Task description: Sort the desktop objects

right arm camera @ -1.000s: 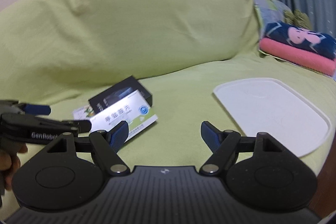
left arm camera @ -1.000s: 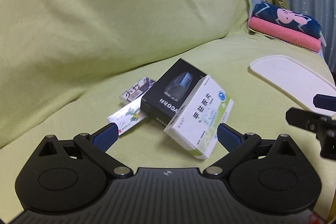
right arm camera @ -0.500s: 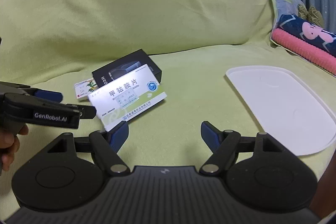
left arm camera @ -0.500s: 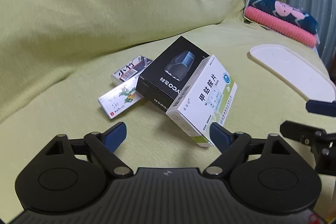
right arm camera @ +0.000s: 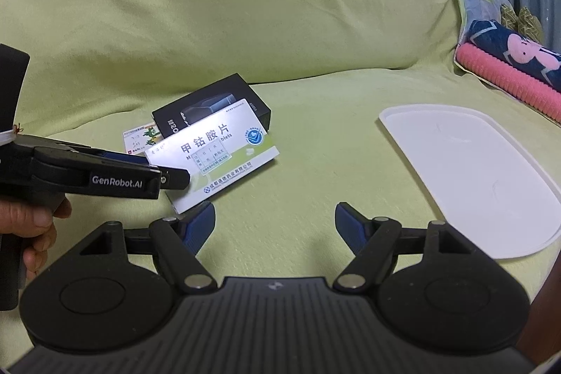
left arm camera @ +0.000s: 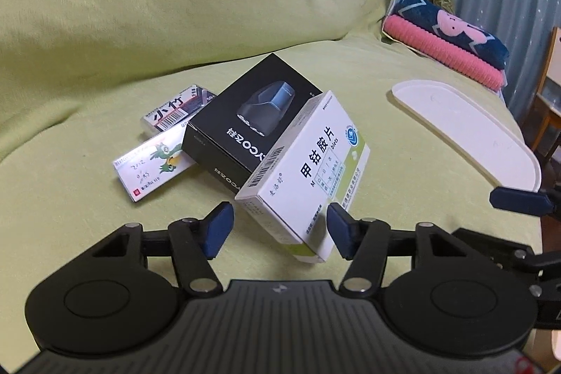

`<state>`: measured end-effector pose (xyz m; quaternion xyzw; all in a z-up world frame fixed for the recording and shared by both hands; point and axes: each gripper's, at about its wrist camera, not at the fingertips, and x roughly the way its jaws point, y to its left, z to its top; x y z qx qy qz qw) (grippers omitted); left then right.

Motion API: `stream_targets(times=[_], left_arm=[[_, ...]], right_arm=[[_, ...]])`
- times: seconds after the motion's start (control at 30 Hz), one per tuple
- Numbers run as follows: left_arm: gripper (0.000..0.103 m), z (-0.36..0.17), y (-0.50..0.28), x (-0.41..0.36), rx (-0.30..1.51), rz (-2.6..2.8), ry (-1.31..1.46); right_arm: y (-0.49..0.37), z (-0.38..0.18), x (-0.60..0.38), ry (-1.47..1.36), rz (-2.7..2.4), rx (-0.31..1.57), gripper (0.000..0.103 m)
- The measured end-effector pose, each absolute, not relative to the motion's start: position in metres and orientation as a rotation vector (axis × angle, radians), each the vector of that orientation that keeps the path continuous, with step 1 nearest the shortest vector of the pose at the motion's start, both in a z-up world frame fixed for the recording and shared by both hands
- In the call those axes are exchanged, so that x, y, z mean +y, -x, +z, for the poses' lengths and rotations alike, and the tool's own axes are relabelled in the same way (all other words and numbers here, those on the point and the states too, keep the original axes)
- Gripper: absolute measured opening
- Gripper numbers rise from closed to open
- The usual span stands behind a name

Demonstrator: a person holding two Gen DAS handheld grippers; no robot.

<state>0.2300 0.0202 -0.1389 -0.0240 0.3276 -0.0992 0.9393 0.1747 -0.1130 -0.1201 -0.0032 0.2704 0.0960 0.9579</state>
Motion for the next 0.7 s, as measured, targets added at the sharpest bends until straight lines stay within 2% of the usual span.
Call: stream_targets(times=[0.07,0.23,0.7], left_arm=[[0.054,-0.138,-0.23,0.02,0.667,-0.205,0.048],[0.046,-0.134,-0.224,0.015,0.66,-0.23,0.014],[0.046,-0.132,-0.214,-0.009,0.663,-0.305,-0.138]], right_arm=[[-0.175,-0.121,-0.114,0.005,0.187,0.555,0.073],[-0.177,-0.122,-0.116,-0.004,0.175,0.566,0.073],[-0.179,-0.123,-0.124,-0.031,0.149,0.589,0.073]])
